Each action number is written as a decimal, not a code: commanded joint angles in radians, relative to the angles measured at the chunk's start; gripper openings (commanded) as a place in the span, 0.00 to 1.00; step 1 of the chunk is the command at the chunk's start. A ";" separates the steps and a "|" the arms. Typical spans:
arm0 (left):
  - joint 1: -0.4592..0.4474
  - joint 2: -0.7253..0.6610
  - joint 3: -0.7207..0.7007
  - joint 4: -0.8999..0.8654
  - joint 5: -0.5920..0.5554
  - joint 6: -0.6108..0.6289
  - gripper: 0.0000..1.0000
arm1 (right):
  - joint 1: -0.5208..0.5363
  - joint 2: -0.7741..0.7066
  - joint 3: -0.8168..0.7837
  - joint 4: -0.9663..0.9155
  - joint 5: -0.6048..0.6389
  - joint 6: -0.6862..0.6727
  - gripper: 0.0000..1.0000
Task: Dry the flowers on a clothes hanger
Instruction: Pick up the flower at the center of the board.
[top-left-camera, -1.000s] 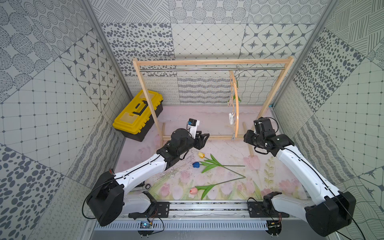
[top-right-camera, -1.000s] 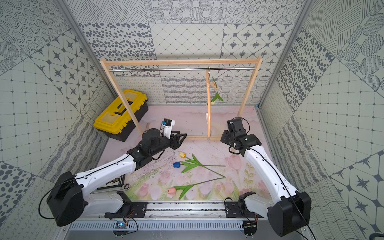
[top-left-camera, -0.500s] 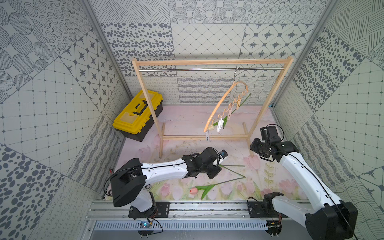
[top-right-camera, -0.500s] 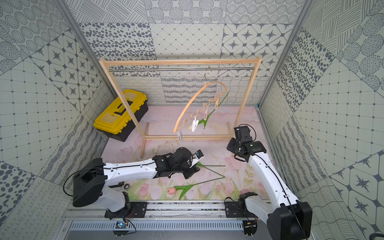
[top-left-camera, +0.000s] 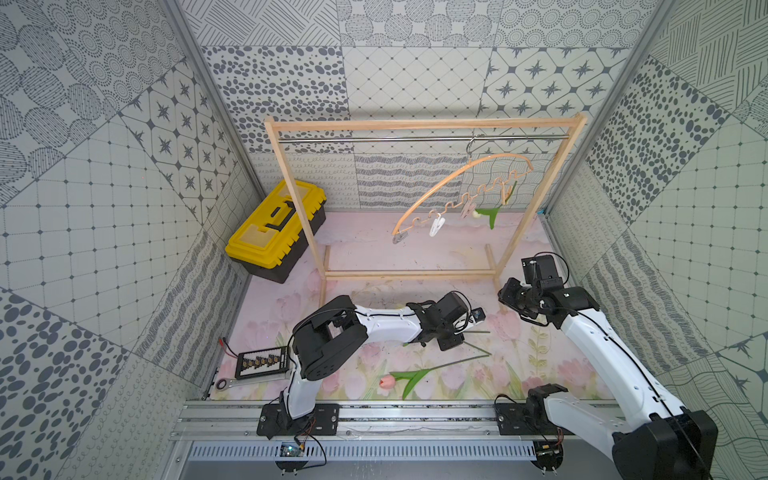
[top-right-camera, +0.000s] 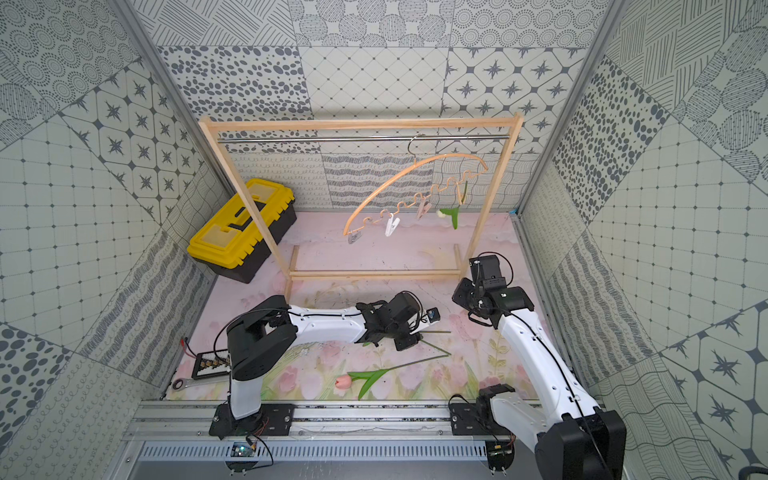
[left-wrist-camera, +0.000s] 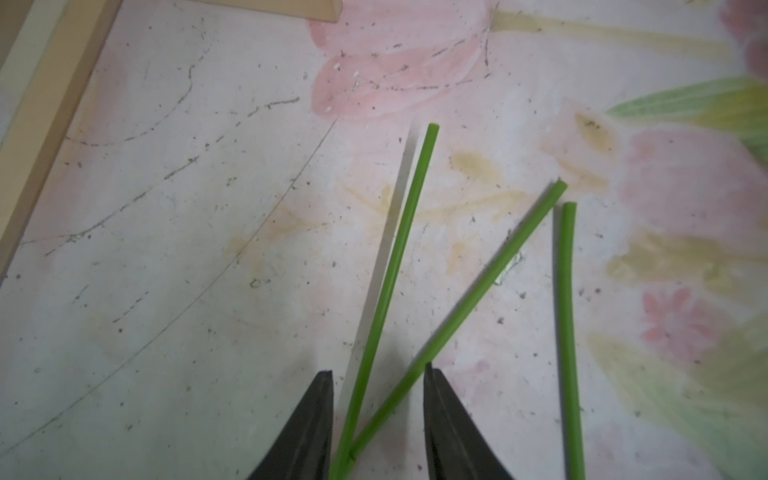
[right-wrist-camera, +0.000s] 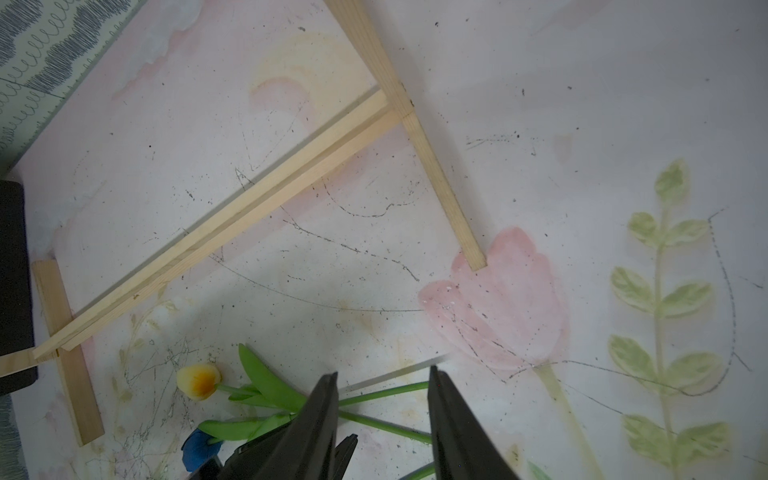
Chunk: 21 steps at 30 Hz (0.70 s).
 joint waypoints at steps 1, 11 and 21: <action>0.019 0.062 0.067 0.010 -0.005 0.144 0.38 | -0.005 -0.028 -0.005 0.031 -0.014 -0.003 0.41; 0.069 0.095 0.091 0.001 -0.010 0.153 0.16 | -0.008 -0.050 -0.003 0.031 -0.023 -0.008 0.38; 0.114 0.038 0.111 0.028 -0.005 0.042 0.00 | -0.008 -0.105 -0.030 0.116 -0.111 -0.014 0.34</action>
